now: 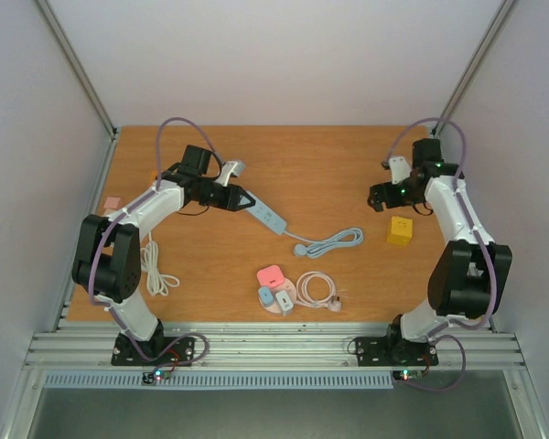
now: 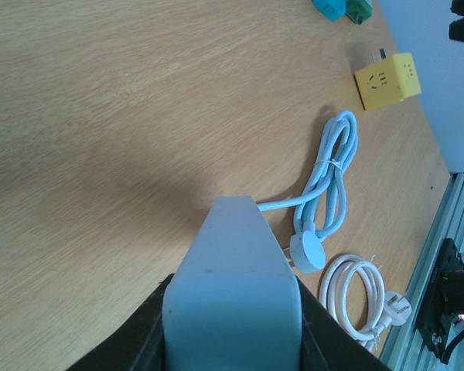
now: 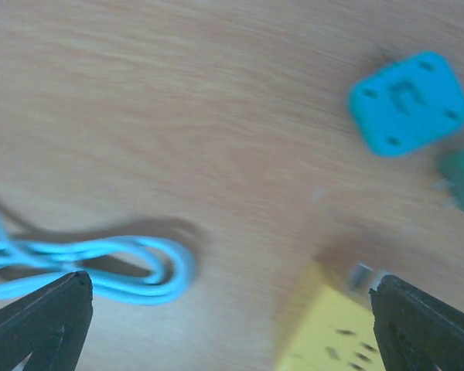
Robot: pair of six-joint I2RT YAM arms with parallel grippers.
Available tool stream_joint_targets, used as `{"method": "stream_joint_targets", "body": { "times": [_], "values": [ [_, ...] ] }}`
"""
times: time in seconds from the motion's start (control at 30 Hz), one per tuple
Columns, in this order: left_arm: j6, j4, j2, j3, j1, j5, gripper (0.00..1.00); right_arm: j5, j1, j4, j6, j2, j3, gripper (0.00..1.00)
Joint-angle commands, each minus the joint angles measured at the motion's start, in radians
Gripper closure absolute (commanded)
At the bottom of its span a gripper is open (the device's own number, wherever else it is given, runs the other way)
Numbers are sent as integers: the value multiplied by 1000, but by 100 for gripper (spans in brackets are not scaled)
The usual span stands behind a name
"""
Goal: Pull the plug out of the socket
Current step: Place the plug at the center of the board.
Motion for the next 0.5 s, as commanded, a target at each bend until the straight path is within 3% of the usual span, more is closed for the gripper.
{"method": "stream_joint_targets", "body": {
  "times": [0.0, 0.17, 0.47],
  "values": [
    [20, 25, -18, -3, -9, 69, 100, -145, 101, 54, -90, -102, -56, 2],
    [13, 32, -26, -2, -9, 114, 99, -234, 252, 172, -139, -183, -137, 2],
    [1, 53, -29, -8, -9, 196, 100, -130, 534, 406, -199, -187, -248, 2]
  ]
}}
